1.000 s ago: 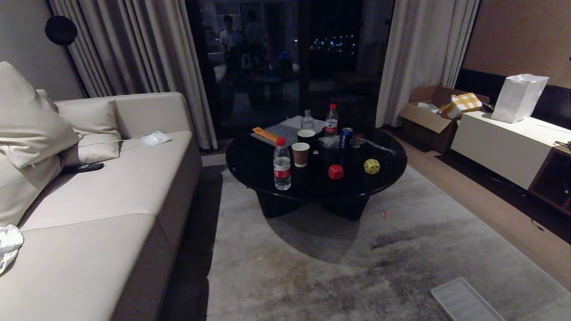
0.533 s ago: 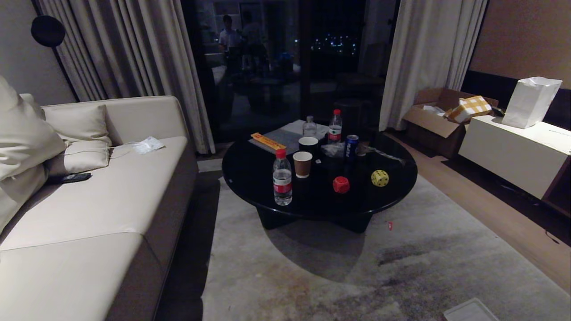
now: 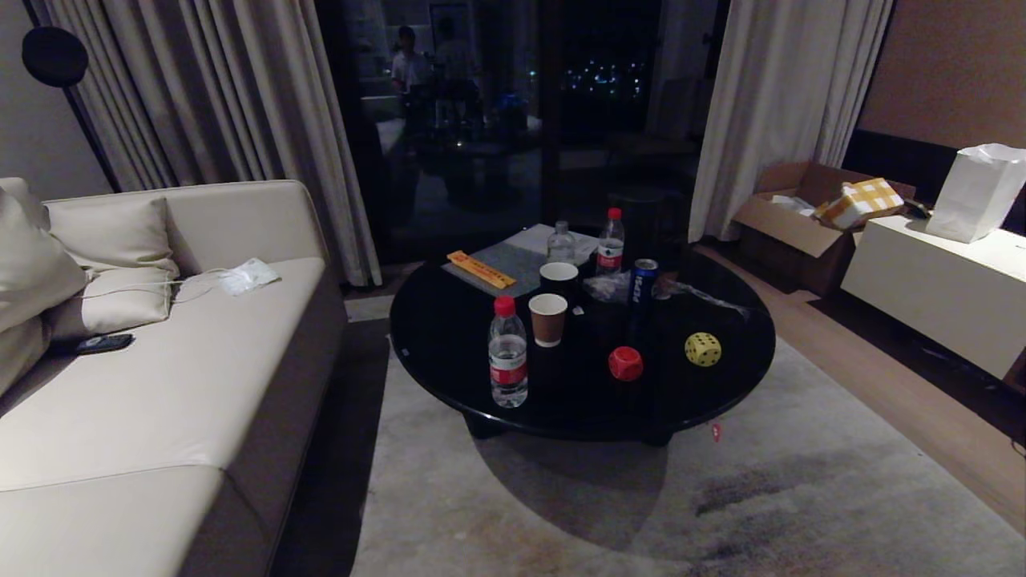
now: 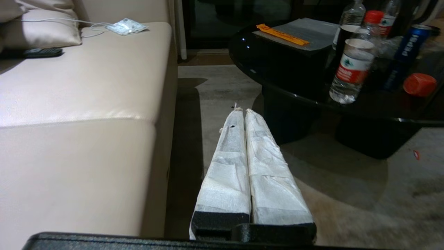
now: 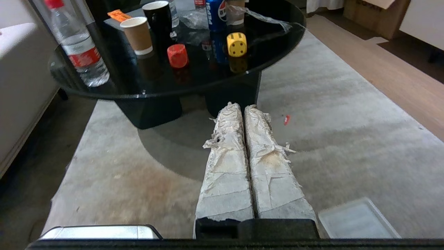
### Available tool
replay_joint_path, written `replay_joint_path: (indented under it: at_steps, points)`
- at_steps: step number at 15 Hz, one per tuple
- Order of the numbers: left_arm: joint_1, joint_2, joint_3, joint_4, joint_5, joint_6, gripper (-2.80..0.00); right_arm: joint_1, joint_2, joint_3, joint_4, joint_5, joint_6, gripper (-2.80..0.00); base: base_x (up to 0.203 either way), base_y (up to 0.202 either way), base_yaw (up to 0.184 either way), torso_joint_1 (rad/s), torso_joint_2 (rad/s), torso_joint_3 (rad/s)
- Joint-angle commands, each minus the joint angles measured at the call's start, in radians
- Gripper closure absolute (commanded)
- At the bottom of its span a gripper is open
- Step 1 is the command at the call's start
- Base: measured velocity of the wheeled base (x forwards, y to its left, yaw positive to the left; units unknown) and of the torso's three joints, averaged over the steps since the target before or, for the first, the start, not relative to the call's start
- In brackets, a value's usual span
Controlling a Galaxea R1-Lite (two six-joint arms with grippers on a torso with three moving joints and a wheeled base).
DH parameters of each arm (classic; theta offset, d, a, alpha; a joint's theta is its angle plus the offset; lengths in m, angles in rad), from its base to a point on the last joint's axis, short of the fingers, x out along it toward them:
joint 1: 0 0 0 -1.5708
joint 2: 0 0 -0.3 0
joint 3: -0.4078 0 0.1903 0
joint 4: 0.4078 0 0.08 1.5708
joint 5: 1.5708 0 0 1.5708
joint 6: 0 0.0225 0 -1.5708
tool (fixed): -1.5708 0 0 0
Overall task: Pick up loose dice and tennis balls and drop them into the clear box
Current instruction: Pick up toys out of the box
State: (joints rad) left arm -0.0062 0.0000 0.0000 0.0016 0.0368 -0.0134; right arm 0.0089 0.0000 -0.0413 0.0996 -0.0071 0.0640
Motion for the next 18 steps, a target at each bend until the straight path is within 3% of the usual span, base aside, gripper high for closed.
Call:
replay_joint_path:
  at_steps: [1,18]
  points:
    - [0.0,0.002,0.002,0.0,0.0,0.0,0.0,0.0,0.002,0.0,0.0,0.001,0.0,0.0,0.185,0.0,0.0,0.005,0.0,-0.002]
    - [0.0,0.002,0.002,0.0,0.0,0.004,0.0,0.0,0.002,0.0,0.0,0.001,-0.001,0.0,0.18,0.0,0.0,0.003,0.0,0.002]
